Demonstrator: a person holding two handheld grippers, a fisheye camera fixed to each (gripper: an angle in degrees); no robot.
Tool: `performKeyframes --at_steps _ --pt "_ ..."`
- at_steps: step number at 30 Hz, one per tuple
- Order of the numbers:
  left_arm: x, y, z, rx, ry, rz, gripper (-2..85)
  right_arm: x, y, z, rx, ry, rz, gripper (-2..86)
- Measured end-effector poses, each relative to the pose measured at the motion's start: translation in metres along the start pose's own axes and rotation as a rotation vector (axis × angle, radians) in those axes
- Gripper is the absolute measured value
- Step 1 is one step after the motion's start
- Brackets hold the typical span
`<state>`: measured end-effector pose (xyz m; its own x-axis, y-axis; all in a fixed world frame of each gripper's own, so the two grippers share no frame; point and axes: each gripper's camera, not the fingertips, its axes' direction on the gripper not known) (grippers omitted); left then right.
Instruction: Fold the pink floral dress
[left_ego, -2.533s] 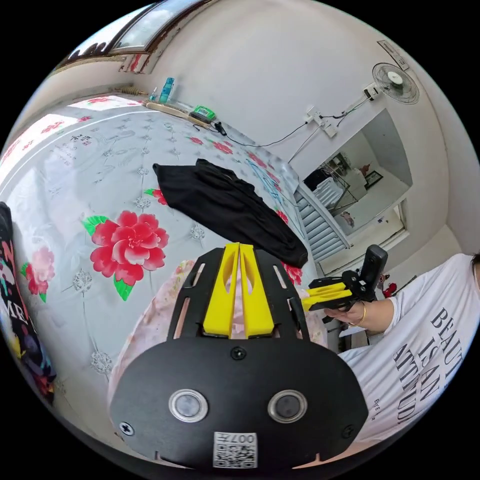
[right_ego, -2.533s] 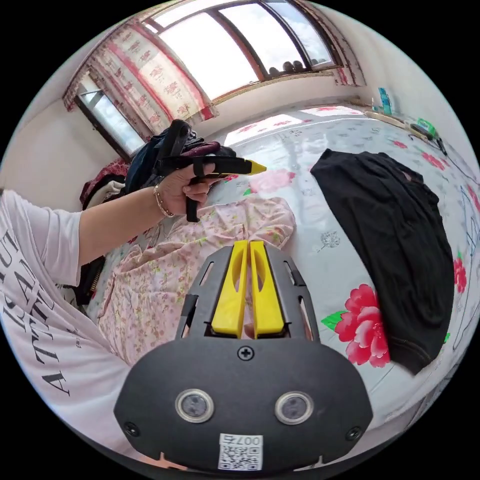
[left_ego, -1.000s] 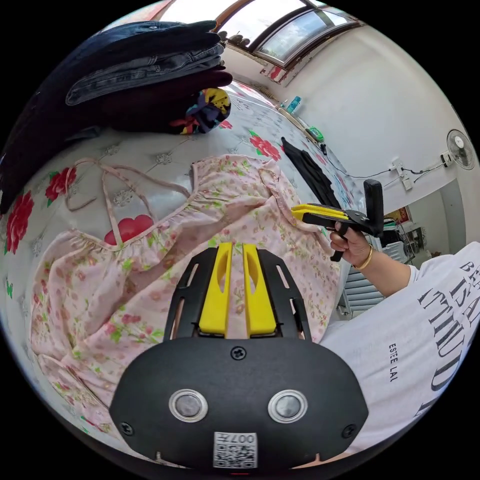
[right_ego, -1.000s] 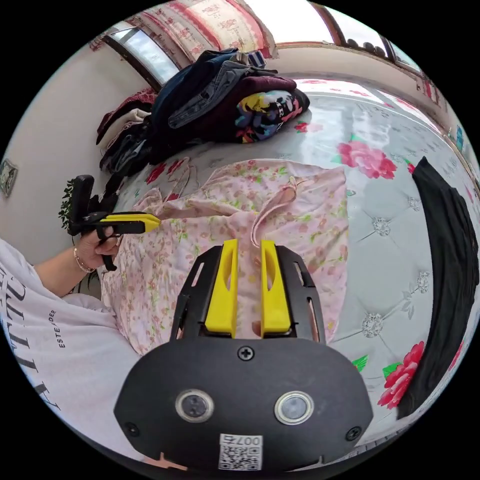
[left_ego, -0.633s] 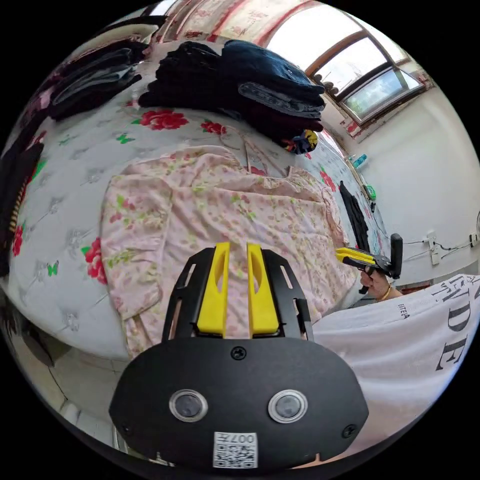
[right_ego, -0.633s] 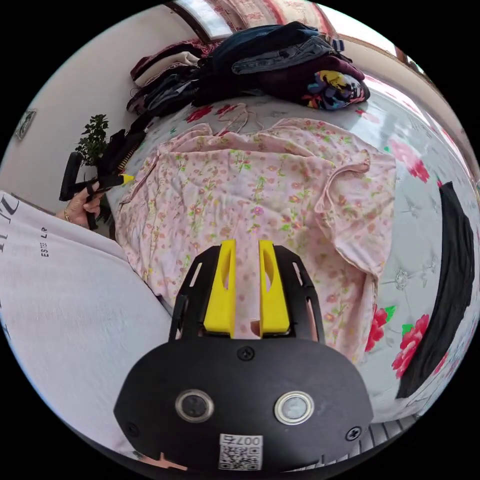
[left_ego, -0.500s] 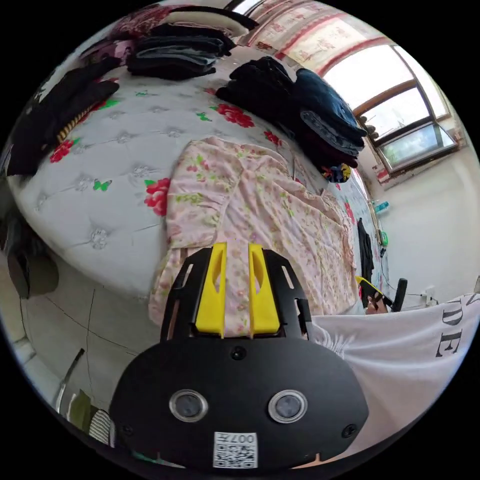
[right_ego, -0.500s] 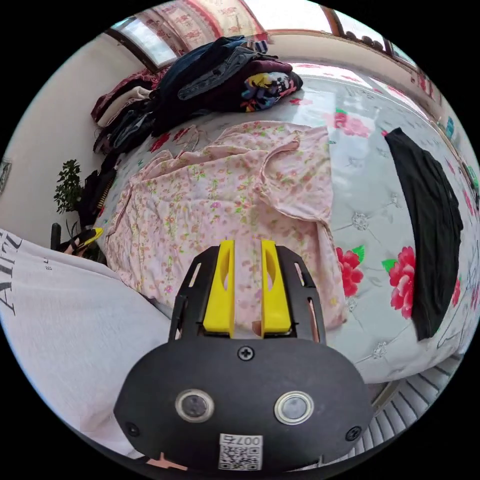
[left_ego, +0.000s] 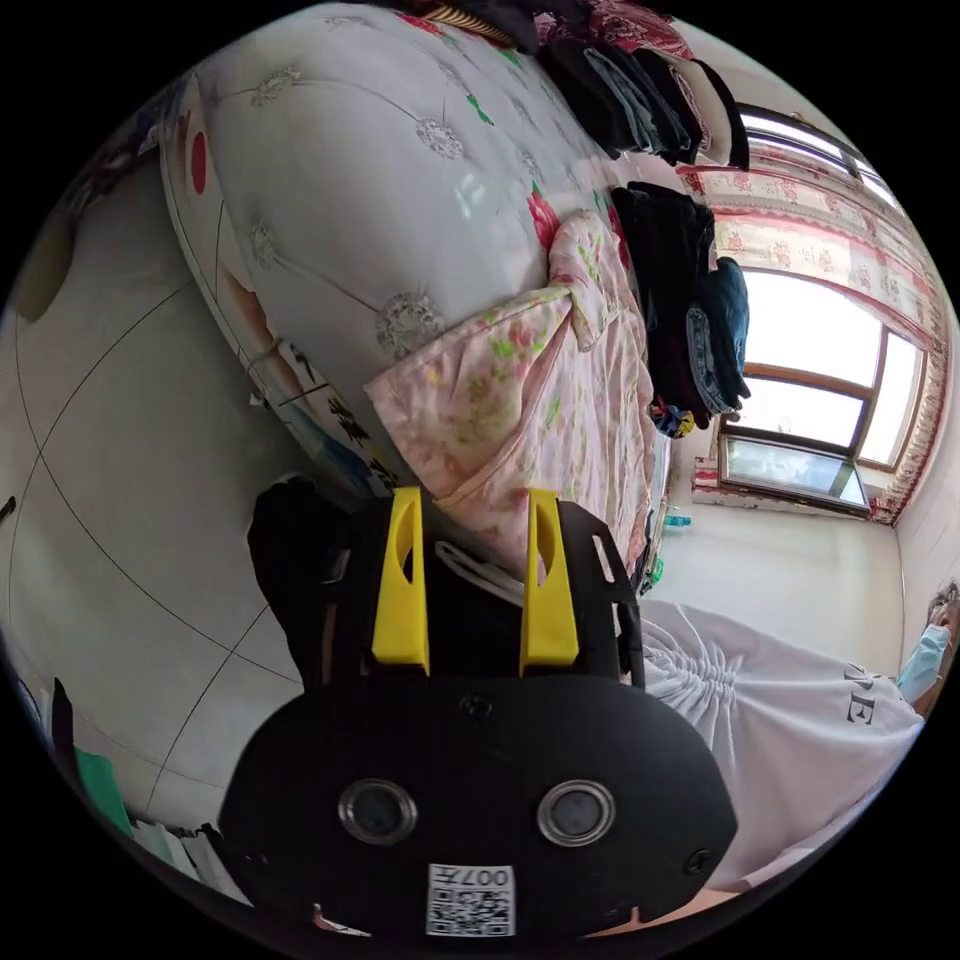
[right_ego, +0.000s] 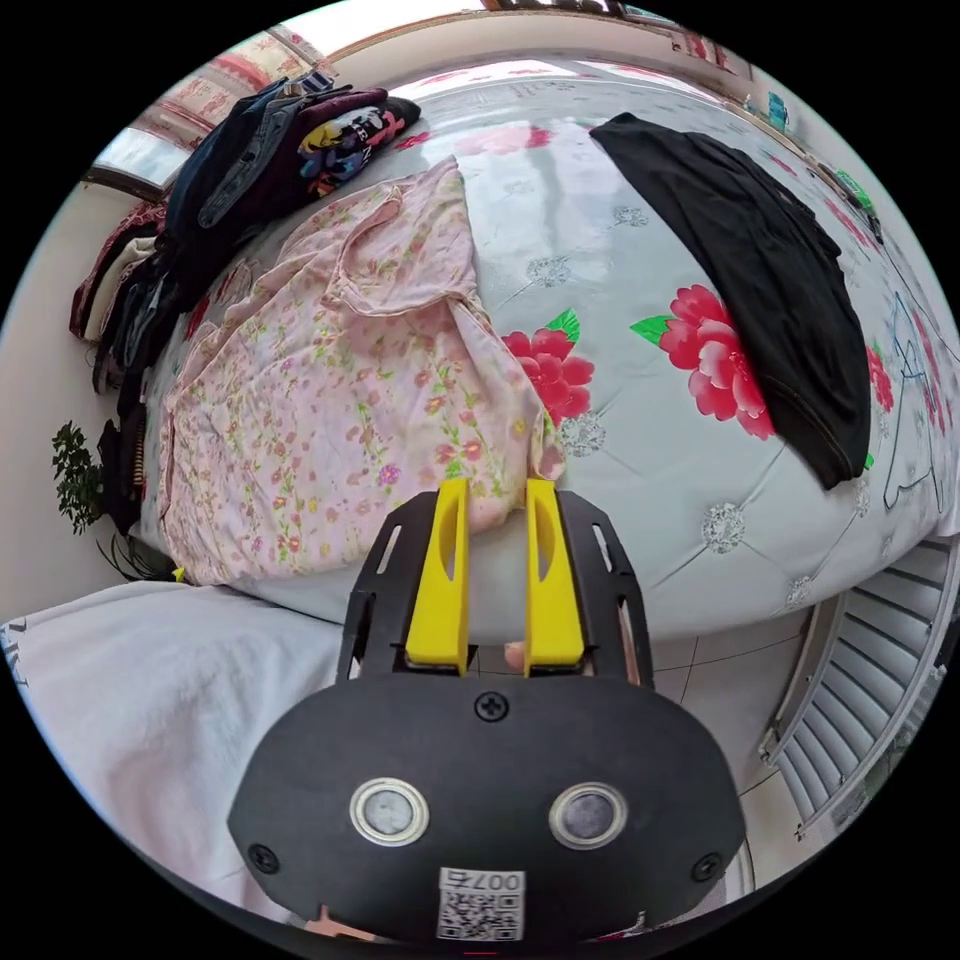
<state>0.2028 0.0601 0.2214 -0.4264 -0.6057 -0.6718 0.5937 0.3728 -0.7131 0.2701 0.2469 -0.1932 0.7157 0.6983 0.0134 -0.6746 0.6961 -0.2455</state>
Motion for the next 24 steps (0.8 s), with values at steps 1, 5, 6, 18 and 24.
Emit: performKeyframes --at_steps 1,5,6,18,24 --pt "0.002 -0.001 -0.004 -0.011 -0.011 -0.01 8.7 0.002 -0.005 -0.001 -0.015 -0.001 -0.021 2.1" --pt "0.015 0.005 -0.033 -0.009 0.025 0.012 -0.3 0.012 -0.012 -0.02 0.029 -0.063 -0.08 0.4" --pt "0.019 0.008 -0.048 0.024 0.108 0.013 -0.6 0.02 -0.012 -0.03 0.062 -0.131 -0.068 0.2" --pt "0.138 -0.069 -0.09 0.016 0.243 0.134 -0.8 0.098 -0.086 -0.088 0.309 -0.778 0.169 -0.2" --pt "0.207 -0.172 -0.056 0.072 0.148 0.176 1.5 0.067 -0.203 -0.077 0.36 -0.75 0.157 0.5"
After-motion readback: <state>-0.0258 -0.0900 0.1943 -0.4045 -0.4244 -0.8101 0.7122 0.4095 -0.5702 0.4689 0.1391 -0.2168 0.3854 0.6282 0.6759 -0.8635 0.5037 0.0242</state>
